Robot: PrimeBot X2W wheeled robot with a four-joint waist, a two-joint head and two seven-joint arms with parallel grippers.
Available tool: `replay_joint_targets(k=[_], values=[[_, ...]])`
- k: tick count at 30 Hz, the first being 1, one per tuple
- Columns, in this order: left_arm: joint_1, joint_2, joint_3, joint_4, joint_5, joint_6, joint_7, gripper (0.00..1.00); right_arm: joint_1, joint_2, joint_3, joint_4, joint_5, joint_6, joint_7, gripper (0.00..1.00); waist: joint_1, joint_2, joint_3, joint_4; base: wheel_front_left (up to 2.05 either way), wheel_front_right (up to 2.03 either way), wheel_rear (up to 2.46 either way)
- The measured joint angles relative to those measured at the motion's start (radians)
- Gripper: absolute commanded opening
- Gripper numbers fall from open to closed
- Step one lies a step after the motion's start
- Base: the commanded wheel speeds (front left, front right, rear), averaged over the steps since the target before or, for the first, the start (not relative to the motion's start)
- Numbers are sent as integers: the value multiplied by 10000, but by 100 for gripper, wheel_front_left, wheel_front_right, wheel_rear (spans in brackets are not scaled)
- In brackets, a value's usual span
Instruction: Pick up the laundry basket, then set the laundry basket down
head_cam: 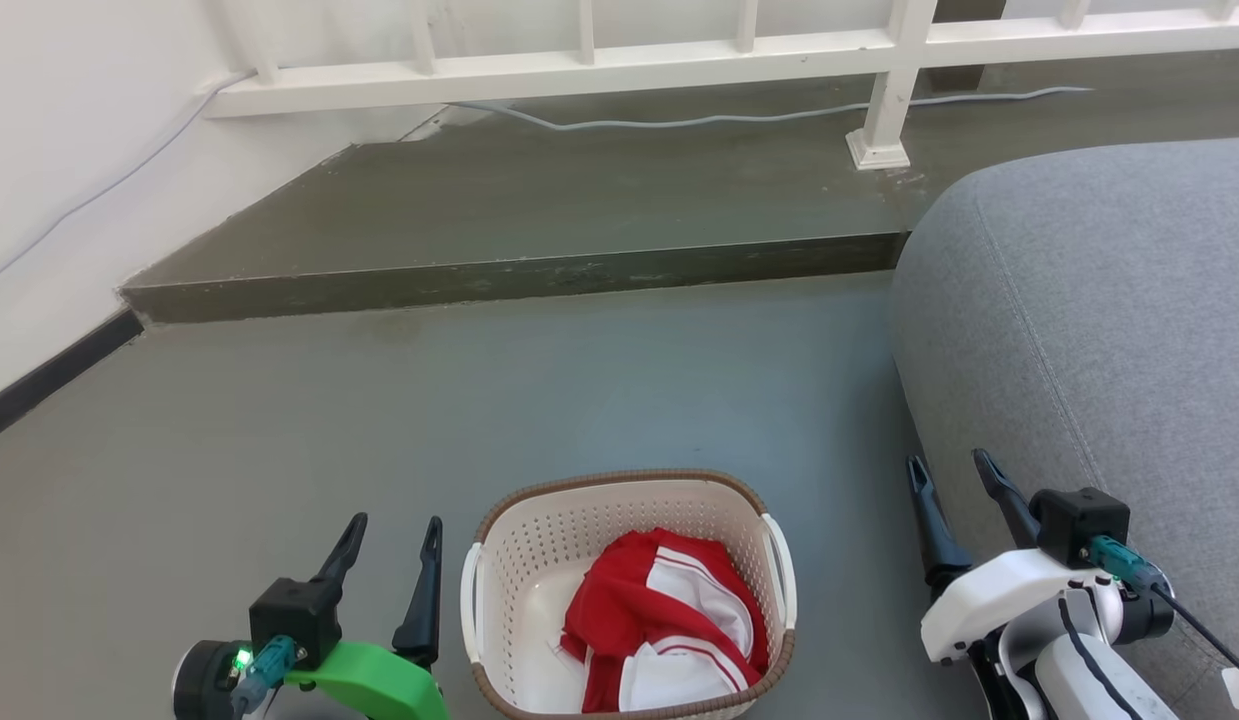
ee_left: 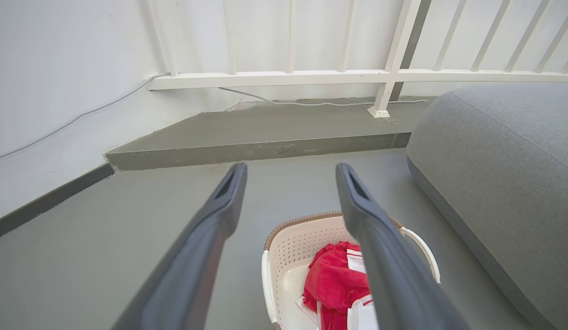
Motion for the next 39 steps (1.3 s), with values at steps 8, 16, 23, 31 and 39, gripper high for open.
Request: replay_joint_targets(k=[8, 16, 23, 31, 39], values=[[281, -19, 123, -412, 236, 81, 0, 100, 132, -90, 82, -222, -125, 10, 0, 100, 0, 0, -41, 42, 0, 0, 0], [460, -94, 334, -754, 422, 90, 0, 100, 152, -98, 79, -497, -259, 0, 0, 100, 0, 0, -75, 101, 0, 0, 0], [711, -94, 453, -809, 522, 92, 0, 100, 386, -100, 71, -504, -261, -79, 0, 100, 0, 0, -79, 83, 0, 0, 0], [841, -105, 543, -922, 604, 92, 0, 100, 387, -121, 52, -529, -261, -82, 0, 100, 0, 0, -59, 46, 0, 0, 0], [856, -178, 594, -884, 598, 82, 8, 0, 418, -84, 44, -453, -259, -77, 0, 0, 0, 0, -44, 32, 0, 0, 0]])
